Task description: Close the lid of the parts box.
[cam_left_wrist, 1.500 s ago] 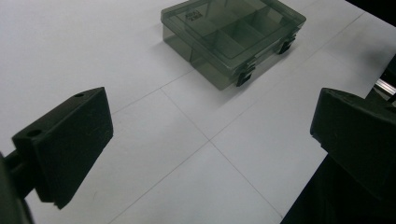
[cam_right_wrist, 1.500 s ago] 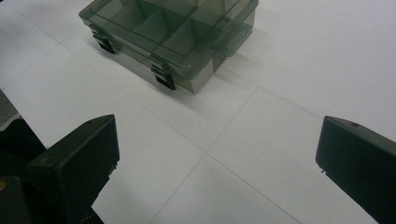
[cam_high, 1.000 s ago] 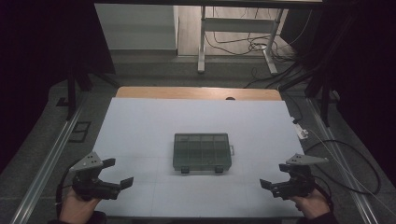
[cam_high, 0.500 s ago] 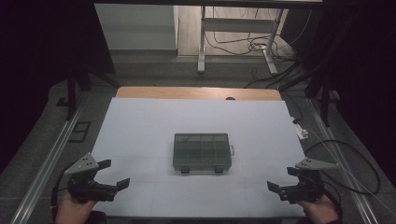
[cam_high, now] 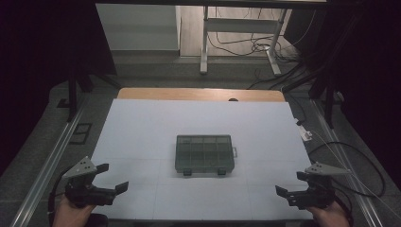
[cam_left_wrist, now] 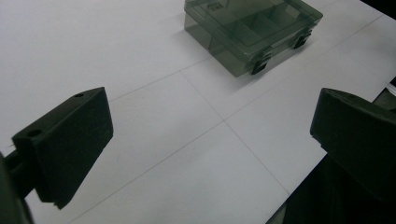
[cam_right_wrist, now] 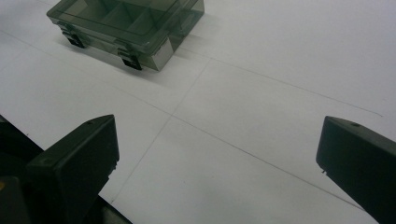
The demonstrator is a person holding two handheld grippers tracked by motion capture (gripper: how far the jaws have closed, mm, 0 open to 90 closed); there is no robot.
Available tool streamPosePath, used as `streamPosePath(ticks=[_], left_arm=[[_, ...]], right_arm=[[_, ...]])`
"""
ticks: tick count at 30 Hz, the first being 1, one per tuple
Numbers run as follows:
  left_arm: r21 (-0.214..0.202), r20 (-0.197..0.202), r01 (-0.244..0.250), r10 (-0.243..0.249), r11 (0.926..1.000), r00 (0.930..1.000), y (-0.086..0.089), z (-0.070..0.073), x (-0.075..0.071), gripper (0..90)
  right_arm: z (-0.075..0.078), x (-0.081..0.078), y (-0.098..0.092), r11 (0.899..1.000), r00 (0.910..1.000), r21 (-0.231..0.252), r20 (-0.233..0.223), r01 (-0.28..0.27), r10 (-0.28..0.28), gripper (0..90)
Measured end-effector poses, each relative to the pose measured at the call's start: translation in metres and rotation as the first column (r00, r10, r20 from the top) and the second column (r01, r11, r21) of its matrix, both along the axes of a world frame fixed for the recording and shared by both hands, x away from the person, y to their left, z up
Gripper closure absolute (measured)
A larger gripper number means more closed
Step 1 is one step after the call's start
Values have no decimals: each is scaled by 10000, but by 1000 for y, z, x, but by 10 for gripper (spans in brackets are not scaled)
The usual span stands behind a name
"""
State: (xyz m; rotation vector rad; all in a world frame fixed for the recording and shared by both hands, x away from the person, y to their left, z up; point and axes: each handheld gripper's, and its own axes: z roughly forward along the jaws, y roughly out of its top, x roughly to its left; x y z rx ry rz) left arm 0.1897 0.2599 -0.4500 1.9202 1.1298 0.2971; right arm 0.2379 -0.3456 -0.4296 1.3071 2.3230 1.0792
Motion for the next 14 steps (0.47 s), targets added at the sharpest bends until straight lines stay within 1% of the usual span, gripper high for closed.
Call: streamPosePath(ticks=[6,11,14], left_arm=[[266,-73,-213,215,9994,9997,1,0,-2,0],[446,-108,-262,267,9987,9996,1,0,-4,0],[471,-118,-238,244,9986,9996,0,1,-3,0]], right_arm=[[1,-3,-3,9997,9999,-207,13,143,-142,0],[1,-5,-6,9994,9996,-224,7,269,-269,0],[1,-5,-6,9993,9997,-288,-1,242,-243,0]])
